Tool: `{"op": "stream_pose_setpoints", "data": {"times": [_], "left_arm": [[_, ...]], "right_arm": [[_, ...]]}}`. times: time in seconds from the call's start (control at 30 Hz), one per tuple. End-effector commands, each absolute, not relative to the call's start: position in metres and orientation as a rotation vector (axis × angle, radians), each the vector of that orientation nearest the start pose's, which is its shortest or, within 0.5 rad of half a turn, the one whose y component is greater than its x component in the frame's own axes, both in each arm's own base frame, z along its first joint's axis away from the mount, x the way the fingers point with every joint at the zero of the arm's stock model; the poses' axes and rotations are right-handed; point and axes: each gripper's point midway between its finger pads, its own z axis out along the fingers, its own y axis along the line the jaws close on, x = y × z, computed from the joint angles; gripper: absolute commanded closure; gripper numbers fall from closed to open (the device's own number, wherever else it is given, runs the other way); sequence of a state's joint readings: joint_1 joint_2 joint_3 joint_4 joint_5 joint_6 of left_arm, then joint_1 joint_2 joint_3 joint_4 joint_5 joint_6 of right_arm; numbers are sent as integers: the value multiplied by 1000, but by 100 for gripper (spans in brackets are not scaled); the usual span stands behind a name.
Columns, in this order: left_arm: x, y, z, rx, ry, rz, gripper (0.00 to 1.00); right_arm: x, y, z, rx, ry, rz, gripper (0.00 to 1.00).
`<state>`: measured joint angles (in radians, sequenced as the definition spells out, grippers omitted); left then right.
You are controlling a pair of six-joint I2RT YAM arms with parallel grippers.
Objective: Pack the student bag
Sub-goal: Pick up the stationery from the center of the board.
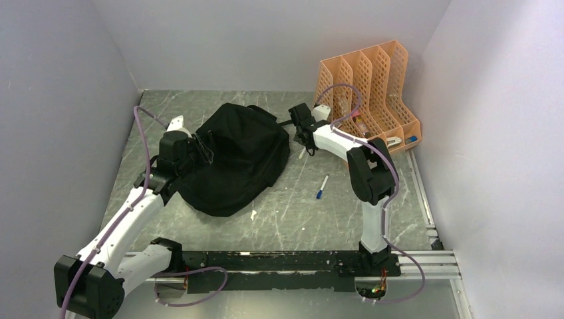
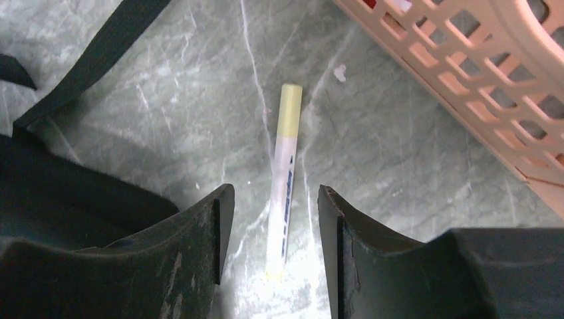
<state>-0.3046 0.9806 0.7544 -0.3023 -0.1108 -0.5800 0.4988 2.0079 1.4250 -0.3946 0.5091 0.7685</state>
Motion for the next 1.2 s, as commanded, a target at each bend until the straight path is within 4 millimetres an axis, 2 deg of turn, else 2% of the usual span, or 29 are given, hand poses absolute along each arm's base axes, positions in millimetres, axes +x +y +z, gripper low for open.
{"op": "stream_pose_setpoints", "data": {"times": [0.0, 0.23, 0.73, 1.17], "left_arm": [[308, -96, 194, -349, 2063, -403, 63], [307, -97, 190, -354, 2071, -414, 63], [305, -98, 186, -358, 2079, -417, 64], [306, -99, 186, -358, 2081, -424, 64]], "right_arm": [[466, 167, 55, 540, 2284, -119, 48], [467, 167, 40, 539, 2303, -139, 50], [466, 169, 21, 515, 2345, -147, 58], [463, 166, 12, 504, 2362, -177, 72]]}}
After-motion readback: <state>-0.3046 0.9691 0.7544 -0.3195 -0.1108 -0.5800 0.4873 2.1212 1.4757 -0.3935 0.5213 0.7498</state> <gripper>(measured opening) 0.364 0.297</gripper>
